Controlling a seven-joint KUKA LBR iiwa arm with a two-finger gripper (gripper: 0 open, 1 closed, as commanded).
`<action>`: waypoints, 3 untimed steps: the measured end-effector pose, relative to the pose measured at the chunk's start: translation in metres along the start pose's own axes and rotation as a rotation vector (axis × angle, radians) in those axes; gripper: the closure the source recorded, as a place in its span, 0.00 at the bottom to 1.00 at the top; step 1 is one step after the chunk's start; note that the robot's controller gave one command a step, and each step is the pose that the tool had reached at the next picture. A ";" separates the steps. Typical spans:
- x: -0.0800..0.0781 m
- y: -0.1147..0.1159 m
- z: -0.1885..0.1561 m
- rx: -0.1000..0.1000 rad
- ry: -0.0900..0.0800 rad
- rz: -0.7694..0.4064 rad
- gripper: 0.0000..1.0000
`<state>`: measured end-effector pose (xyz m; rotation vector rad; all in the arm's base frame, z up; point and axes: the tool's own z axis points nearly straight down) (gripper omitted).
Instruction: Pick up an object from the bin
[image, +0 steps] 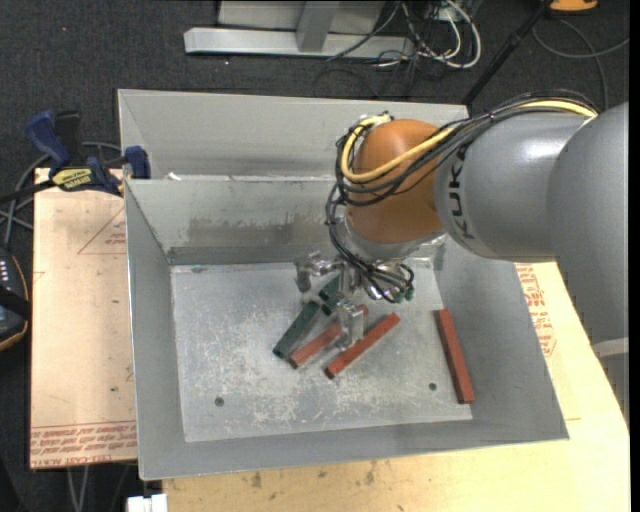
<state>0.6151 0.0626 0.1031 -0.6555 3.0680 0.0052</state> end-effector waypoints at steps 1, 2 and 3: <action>0.009 0.034 0.032 0.001 0.003 -0.324 0.00; 0.008 0.033 0.031 0.003 -0.001 -0.321 1.00; 0.090 0.005 -0.107 0.005 0.000 -0.343 1.00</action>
Offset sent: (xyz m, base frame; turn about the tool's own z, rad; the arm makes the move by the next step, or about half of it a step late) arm -0.0232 0.0264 -0.0331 -0.3244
